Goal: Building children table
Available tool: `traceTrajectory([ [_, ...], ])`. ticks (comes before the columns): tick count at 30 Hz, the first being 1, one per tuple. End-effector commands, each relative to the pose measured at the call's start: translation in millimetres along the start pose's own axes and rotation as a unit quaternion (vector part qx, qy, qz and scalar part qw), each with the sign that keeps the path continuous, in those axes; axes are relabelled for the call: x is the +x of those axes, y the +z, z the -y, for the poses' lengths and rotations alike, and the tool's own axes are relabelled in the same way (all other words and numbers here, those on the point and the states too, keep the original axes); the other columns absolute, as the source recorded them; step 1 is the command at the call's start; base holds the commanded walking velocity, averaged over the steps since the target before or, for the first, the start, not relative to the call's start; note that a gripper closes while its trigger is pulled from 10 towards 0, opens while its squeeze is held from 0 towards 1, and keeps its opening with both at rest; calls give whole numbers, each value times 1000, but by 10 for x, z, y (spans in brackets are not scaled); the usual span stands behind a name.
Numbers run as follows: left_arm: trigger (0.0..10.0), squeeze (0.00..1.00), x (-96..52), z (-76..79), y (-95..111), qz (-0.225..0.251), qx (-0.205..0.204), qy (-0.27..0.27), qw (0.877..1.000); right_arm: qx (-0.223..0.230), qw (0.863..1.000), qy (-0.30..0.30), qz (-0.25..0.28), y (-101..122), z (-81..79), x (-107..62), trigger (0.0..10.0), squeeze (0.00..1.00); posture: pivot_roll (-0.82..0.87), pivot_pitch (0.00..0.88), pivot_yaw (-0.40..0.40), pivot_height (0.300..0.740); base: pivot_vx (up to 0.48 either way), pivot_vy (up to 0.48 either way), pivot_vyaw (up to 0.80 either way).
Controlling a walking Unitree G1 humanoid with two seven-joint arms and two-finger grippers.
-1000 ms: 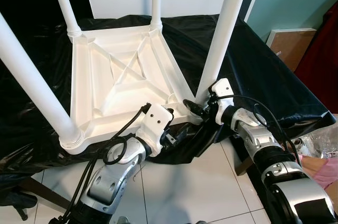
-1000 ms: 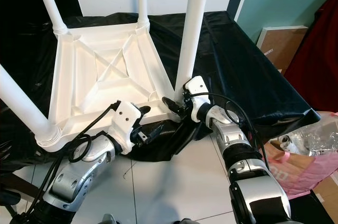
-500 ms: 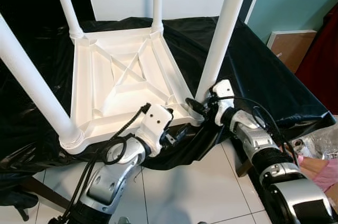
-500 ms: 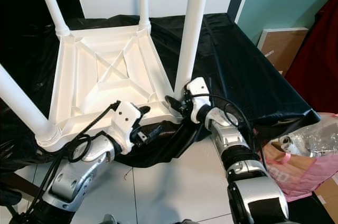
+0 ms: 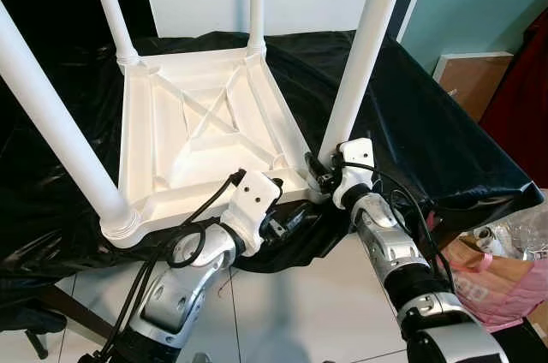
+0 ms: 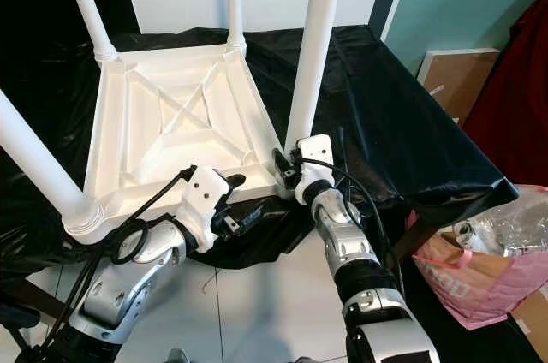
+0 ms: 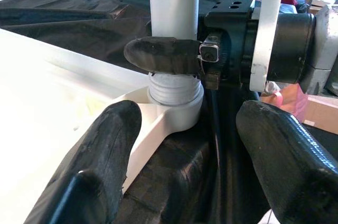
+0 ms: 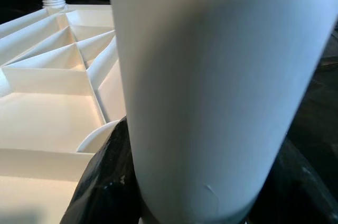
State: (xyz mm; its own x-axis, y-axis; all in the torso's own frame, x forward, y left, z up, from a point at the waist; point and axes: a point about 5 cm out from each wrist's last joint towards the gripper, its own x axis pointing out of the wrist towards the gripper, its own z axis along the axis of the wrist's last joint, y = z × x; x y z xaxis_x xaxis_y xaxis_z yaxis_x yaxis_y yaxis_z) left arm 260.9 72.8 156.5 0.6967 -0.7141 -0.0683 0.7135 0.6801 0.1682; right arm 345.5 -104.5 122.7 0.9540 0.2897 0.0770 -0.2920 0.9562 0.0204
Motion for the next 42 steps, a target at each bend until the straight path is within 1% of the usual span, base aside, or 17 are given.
traceTrajectory([
  [1, 10000, 0, 10, 41, -14, -2, 4, -22, 1000, 24, 996, -66, -52, -230, -6, -91, 10000, 0, 42, 58, -45, 740, 0, 0, 0],
  [2, 10000, 0, 10, 41, -14, -2, 4, -22, 1000, 24, 996, -66, -52, -230, -6, -91, 10000, 0, 42, 58, -45, 740, 0, 0, 0],
  [5, 10000, 0, 21, 50, -21, -3, 2, -25, 1000, 33, 994, -85, -53, -230, -168, -83, 10000, 0, 36, 65, -44, 740, 0, 0, 0],
  [16, 10000, 0, 17, 20, -23, -3, 0, -17, 1000, 34, 995, -82, -45, -175, -217, -106, 10000, 0, 40, 71, -50, 740, 0, 0, 0],
  [17, 10000, 0, 17, 18, -23, -2, 0, -16, 1000, 35, 995, -78, -41, -157, -217, -102, 10000, 518, 40, 71, -50, 740, 0, 0, 0],
  [20, 10000, 0, 19, 18, -22, -2, 0, -15, 1000, 35, 996, -76, -35, -139, -211, -99, 10000, 518, 40, 72, -51, 740, 0, 0, 0],
  [21, 10000, 0, 22, 15, -20, -2, 0, -14, 1000, 39, 997, -64, -27, -111, -211, -96, 10000, 1000, 42, 71, -53, 740, 0, 0, 0],
  [28, 10000, 0, 23, 2, -12, 0, 1, -11, 1000, 44, 999, -25, 6, -1, -154, -133, 10000, 1000, 44, 71, -59, 740, 0, 0, 0],
  [30, 10000, 0, 17, -1, -12, 0, 2, -9, 1000, 41, 999, -2, 16, 26, -88, -173, 10000, 1000, 50, 71, -65, 740, 0, 0, 0],
  [31, 10000, 0, 9, -2, -13, -1, 2, -6, 1000, 31, 999, 22, 23, 48, -17, -208, 10000, 1000, 52, 70, -67, 740, 0, 0, 0],
  [33, 10000, 0, 9, -2, -13, -1, 2, -6, 1000, 31, 999, 22, 23, 48, -17, -208, 10000, 1000, 52, 70, -67, 740, 0, 0, 0],
  [34, 10000, 0, -3, -3, -19, -1, 2, -4, 1000, 13, 997, 68, 26, 78, 131, -242, 10000, 1000, 53, 68, -67, 740, 0, 0, 0],
  [37, 10000, 0, -7, -2, -19, -1, 2, -3, 1000, 0, 995, 97, 23, 96, 187, -242, 10000, 1000, 53, 68, -67, 740, 0, 0, 0],
  [38, 10000, 0, -7, -6, -19, -1, 2, -3, 1000, -8, 991, 129, 16, 108, 223, -228, 10000, 75, 52, 66, -65, 740, 0, 0, 0],
  [40, 10000, 0, -7, -6, -19, -1, 2, -3, 1000, -8, 991, 129, 16, 108, 223, -228, 10000, 75, 52, 66, -65, 740, 0, 0, 0],
  [41, 10000, 0, -5, -8, -18, -1, 2, -3, 1000, -26, 987, 157, 11, 124, 248, -204, 10000, 0, 51, 64, -63, 740, 0, 0, 0],
  [42, 10000, 0, -5, -8, -18, -1, 2, -3, 1000, -26, 987, 157, 11, 124, 248, -204, 10000, 0, 51, 64, -63, 740, 0, 0, 0],
])
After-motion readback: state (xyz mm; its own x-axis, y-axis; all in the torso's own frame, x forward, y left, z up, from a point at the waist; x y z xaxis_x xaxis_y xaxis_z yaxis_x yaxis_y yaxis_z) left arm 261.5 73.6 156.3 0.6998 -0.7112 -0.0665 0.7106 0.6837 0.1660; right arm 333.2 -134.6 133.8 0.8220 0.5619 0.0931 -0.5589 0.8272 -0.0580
